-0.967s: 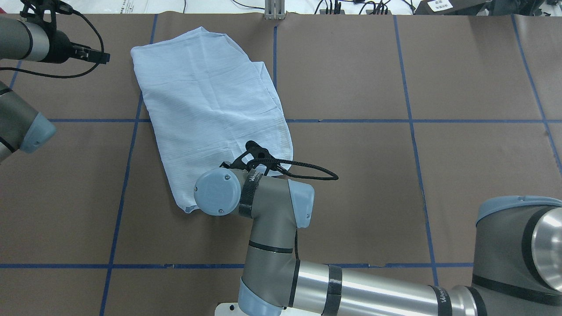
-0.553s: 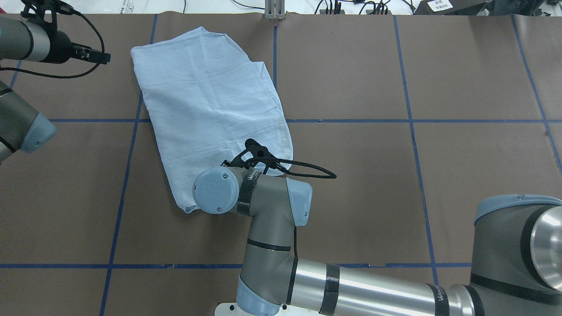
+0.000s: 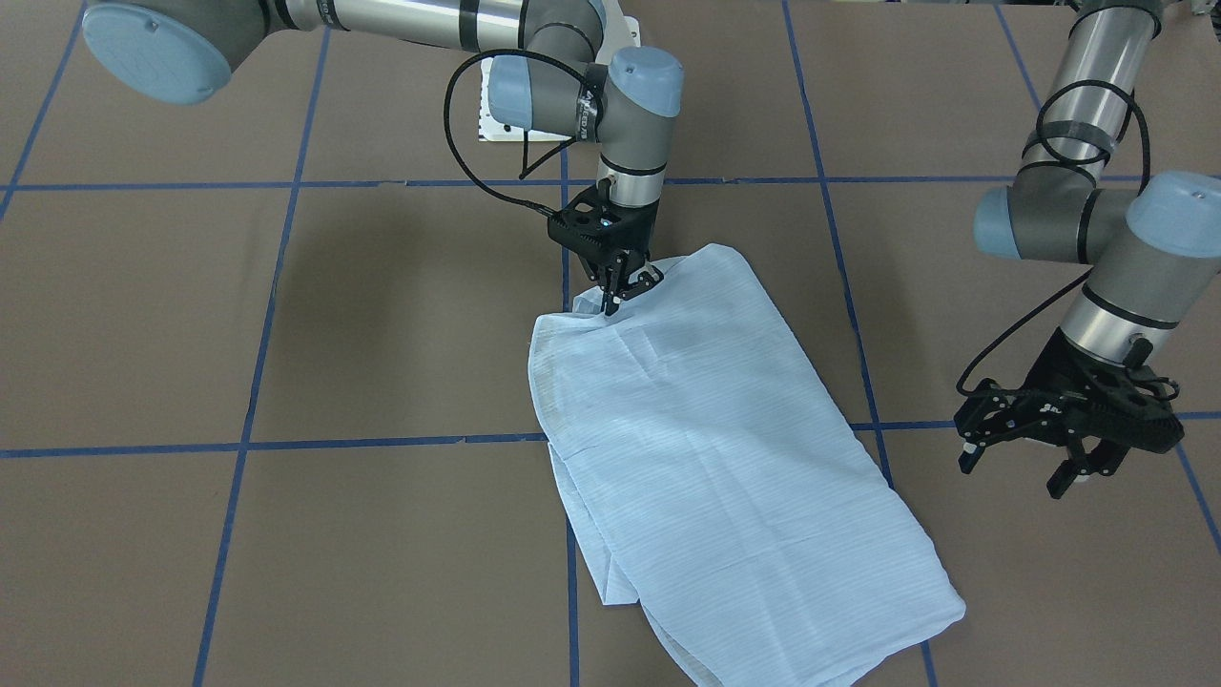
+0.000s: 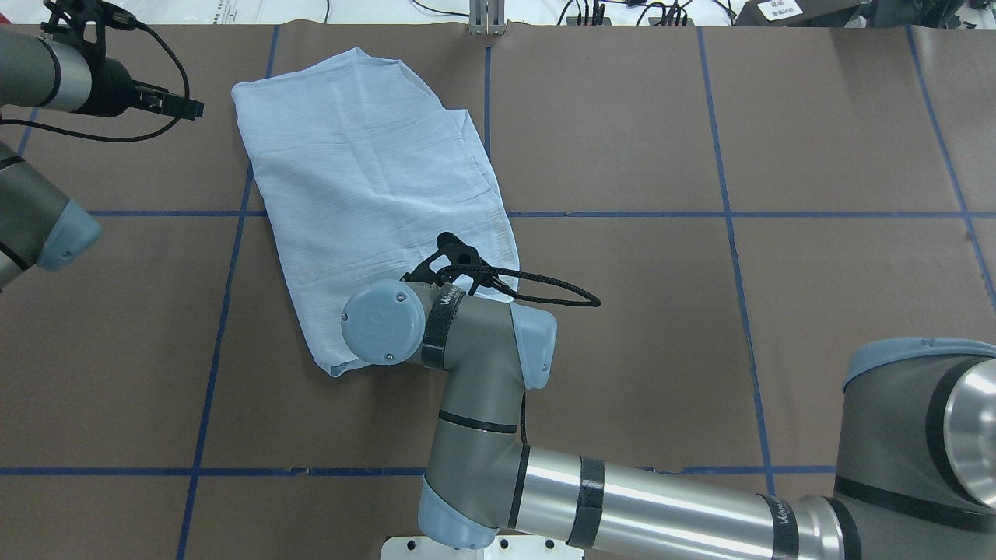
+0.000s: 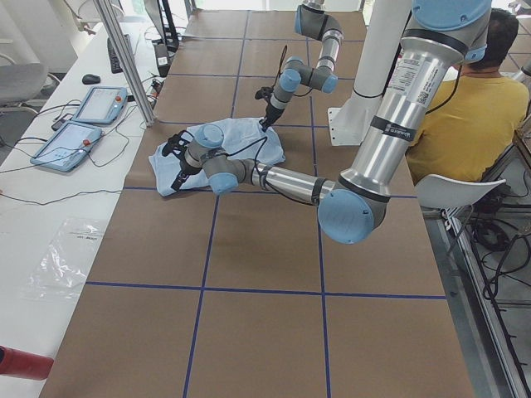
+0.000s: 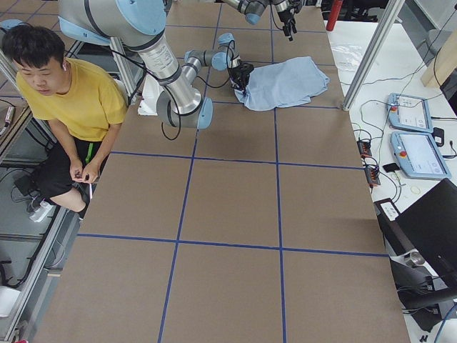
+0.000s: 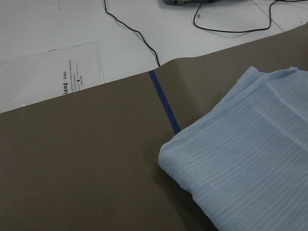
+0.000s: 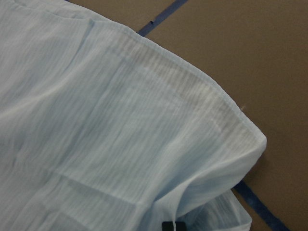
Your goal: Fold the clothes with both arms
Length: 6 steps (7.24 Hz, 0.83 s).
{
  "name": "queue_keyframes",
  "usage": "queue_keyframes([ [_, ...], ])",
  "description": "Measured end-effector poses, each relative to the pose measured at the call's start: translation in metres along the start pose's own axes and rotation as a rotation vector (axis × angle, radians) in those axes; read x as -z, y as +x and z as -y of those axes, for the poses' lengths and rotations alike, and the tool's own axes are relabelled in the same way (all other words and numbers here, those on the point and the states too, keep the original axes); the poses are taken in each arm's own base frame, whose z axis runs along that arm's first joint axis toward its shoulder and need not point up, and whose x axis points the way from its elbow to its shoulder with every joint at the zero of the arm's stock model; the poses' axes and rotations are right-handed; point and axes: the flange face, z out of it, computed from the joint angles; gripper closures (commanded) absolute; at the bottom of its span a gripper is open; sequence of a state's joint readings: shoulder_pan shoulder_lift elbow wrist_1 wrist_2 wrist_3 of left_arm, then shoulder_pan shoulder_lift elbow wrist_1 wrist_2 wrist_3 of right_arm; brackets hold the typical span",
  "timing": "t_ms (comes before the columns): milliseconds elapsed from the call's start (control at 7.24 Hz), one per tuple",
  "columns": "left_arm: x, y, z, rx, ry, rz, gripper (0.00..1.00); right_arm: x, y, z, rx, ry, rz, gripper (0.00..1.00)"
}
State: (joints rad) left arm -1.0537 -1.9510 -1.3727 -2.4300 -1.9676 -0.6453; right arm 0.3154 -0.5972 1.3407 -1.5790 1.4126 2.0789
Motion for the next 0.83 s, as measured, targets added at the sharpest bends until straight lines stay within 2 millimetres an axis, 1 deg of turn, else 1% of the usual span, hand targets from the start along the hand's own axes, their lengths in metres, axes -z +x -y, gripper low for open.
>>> queue_keyframes([
  [138, 0.012, 0.01, -0.004, 0.062, -0.009, -0.046, 0.0, 0.017, -0.004, 0.005, -0.006, -0.007, 0.019, 1.0],
  [276, 0.034, 0.021, -0.018, 0.131, -0.014, -0.091, 0.0, 0.032, -0.007, 0.008, -0.011, -0.015, 0.037, 1.0],
  [415, 0.061, 0.04, -0.045, 0.197, -0.029, -0.142, 0.0, 0.043, -0.008, 0.01, -0.015, -0.021, 0.051, 1.0],
  [553, 0.083, 0.069, -0.076, 0.26, -0.054, -0.194, 0.0, 0.048, -0.009, 0.011, -0.017, -0.024, 0.059, 1.0],
  [691, 0.096, 0.096, -0.103, 0.314, -0.072, -0.22, 0.0, 0.049, -0.008, 0.012, -0.019, -0.025, 0.062, 1.0],
  [829, 0.093, 0.122, -0.129, 0.384, -0.082, -0.215, 0.02, 0.049, -0.008, 0.012, -0.019, -0.024, 0.063, 1.0],
])
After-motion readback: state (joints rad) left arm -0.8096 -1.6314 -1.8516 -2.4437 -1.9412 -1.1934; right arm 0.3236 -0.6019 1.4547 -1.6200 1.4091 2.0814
